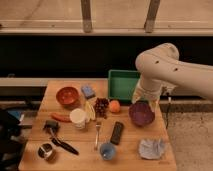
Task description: Place apple in tray
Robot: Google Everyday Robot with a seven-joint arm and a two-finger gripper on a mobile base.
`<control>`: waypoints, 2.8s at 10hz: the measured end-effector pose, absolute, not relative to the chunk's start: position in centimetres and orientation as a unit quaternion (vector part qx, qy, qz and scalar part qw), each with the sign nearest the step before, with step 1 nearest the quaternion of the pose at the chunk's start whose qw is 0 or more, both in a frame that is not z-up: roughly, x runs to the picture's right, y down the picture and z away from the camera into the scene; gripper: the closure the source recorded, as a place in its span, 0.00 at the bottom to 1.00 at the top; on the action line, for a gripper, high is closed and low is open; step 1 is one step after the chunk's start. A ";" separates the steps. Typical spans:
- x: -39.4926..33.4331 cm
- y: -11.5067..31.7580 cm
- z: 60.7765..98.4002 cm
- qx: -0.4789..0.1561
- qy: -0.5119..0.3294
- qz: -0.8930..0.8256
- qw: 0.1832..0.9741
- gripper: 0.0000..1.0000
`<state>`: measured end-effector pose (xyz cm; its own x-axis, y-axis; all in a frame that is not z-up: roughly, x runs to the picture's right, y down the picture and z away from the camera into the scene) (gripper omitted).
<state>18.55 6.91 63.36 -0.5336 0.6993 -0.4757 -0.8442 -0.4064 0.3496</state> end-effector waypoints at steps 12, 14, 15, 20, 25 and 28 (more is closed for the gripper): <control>18.6 7.0 63.4 -0.128 0.284 0.828 0.465 0.35; 18.6 7.0 63.4 -0.128 0.284 0.828 0.465 0.35; 18.6 7.0 63.4 -0.127 0.284 0.828 0.467 0.35; 15.1 6.3 64.0 -0.127 0.243 0.794 0.543 0.35; 6.7 5.5 68.2 -0.142 0.197 0.731 0.638 0.35; 5.7 5.5 70.9 -0.152 0.194 0.711 0.659 0.35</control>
<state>5.70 5.50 70.87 -0.0853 0.8778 -0.4713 -0.9955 -0.0560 0.0759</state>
